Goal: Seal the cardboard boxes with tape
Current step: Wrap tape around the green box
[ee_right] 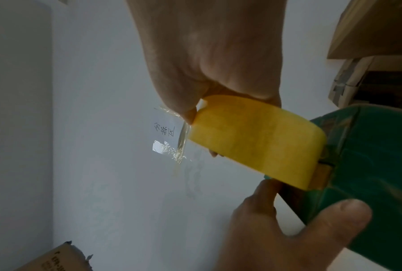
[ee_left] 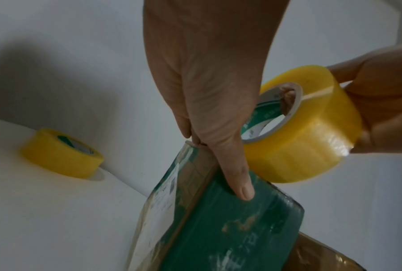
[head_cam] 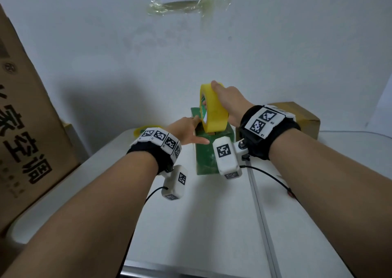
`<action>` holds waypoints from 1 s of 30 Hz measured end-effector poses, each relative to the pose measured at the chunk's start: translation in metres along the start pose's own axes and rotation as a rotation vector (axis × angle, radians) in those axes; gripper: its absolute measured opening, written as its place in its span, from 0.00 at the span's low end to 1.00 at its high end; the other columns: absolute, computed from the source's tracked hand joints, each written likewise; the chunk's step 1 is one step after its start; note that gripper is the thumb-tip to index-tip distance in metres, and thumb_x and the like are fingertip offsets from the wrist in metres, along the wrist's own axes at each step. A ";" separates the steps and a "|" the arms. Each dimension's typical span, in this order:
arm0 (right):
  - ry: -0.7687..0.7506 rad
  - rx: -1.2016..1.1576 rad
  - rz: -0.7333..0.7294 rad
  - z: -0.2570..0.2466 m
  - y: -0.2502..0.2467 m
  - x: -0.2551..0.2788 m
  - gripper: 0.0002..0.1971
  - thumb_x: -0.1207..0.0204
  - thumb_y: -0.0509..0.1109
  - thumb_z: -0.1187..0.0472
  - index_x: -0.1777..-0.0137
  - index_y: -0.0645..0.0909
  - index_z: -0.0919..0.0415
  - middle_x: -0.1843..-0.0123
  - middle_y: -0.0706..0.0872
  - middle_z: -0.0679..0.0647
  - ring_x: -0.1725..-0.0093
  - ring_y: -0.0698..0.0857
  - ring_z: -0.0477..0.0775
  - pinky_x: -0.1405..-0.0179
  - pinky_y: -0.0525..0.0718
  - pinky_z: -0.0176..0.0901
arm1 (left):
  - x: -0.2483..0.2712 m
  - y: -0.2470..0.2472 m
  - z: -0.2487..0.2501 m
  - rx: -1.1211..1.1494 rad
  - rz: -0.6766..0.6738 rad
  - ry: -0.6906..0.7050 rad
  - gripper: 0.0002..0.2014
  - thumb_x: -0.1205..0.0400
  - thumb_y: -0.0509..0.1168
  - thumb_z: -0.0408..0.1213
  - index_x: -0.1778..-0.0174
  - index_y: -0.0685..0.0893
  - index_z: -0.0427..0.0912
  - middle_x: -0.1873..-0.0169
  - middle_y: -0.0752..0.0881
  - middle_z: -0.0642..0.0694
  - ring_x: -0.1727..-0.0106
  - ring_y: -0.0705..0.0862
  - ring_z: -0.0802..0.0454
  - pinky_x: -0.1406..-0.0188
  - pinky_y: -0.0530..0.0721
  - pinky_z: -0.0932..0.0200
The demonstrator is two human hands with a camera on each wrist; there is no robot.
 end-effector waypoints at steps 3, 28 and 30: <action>-0.019 0.021 0.011 -0.004 -0.005 0.009 0.26 0.16 0.61 0.46 0.34 0.78 0.70 0.54 0.92 0.60 0.54 0.90 0.58 0.39 0.86 0.54 | -0.003 -0.001 -0.003 0.019 -0.001 -0.032 0.35 0.21 0.68 0.57 0.24 0.71 0.40 0.36 0.82 0.40 0.38 0.82 0.41 0.41 0.78 0.51; 0.196 0.043 -0.009 0.104 -0.023 0.097 0.20 0.12 0.55 0.47 0.55 0.79 0.61 0.68 0.87 0.55 0.71 0.84 0.49 0.72 0.80 0.37 | -0.008 -0.009 -0.003 -0.091 -0.023 -0.080 0.36 0.22 0.65 0.63 0.26 0.73 0.39 0.35 0.81 0.39 0.38 0.81 0.42 0.50 0.73 0.56; 0.198 0.062 0.004 0.112 -0.024 0.099 0.20 0.12 0.55 0.48 0.56 0.78 0.62 0.70 0.86 0.54 0.73 0.83 0.48 0.71 0.79 0.37 | -0.009 -0.009 -0.003 -0.083 -0.017 -0.084 0.38 0.22 0.65 0.63 0.23 0.71 0.40 0.32 0.80 0.40 0.35 0.80 0.41 0.48 0.73 0.56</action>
Point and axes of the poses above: each hand's wrist, its own x-axis away from the middle knuckle, its own y-axis out of the palm, z = x × y, the point moved 7 cm from there along -x, towards the middle knuckle
